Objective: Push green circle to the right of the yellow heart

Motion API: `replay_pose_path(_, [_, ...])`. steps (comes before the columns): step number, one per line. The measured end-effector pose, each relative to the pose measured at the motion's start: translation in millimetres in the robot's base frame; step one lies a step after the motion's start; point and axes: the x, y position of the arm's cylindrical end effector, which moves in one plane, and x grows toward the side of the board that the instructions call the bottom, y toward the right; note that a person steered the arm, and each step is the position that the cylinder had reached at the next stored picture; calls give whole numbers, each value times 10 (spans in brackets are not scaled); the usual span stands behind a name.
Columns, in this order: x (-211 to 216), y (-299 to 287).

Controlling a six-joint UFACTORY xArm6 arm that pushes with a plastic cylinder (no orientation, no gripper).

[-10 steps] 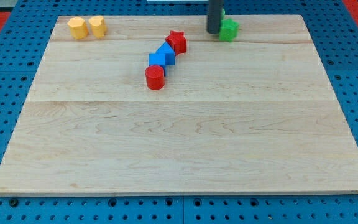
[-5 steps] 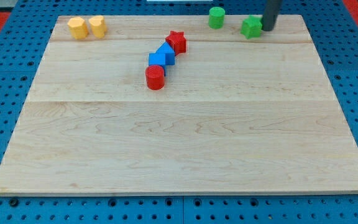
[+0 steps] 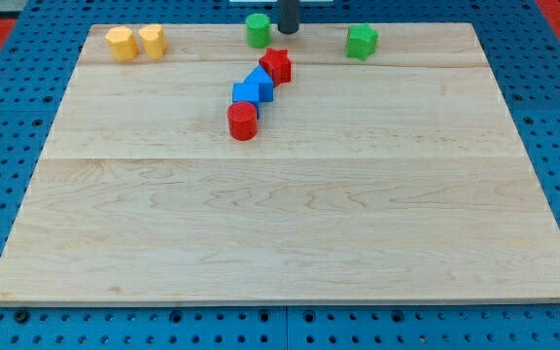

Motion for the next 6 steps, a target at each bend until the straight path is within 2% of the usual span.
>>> replay_pose_path(1, [-19,246])
replay_pose_path(3, [-18,-669])
replay_pose_path(4, [99,-731])
replay_pose_path(5, [313,-783])
replay_pose_path(6, [299,-342])
